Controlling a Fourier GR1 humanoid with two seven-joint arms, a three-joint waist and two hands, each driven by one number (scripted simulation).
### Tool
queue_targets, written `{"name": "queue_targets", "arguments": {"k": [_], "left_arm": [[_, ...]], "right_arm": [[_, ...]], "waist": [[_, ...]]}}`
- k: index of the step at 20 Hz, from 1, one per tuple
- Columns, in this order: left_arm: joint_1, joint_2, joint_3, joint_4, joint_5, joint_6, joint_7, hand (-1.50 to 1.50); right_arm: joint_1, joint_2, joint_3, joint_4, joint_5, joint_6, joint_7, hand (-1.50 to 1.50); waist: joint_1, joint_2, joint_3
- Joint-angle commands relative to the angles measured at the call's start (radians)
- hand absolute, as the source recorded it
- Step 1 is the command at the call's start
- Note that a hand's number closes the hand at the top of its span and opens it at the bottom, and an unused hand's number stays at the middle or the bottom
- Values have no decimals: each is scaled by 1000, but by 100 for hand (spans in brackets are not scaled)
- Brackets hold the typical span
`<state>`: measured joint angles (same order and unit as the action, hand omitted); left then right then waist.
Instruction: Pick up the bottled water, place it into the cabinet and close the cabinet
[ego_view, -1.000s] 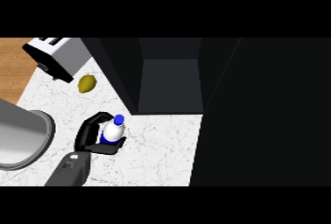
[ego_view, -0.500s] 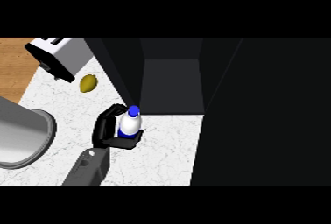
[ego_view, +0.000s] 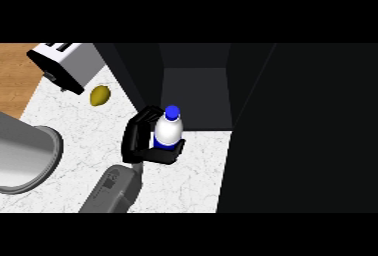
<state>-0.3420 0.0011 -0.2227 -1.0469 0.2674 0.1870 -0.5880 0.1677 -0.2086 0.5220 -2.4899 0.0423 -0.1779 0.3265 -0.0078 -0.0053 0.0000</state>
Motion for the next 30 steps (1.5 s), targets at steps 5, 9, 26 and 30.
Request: {"name": "queue_targets", "arguments": {"k": [5,9,26,30], "left_arm": [[-150,-1,-98,-43,71,180,134,150],[-137,-1,-226,-90,78,324,173,150],[-487,-1,-96,418,285,381,102,150],[-585,20,-65,563,287,384,106,150]], "right_arm": [[53,-2,16,-75,55,-2,-17,-150],[81,-13,15,-48,42,9,-48,-150],[145,-53,-58,-68,-62,35,-112,-150],[123,-48,-56,-70,-53,38,-99,-150]], "waist": [[-5,4,0],[-4,3,0],[-23,11,0],[-26,14,0]]}}
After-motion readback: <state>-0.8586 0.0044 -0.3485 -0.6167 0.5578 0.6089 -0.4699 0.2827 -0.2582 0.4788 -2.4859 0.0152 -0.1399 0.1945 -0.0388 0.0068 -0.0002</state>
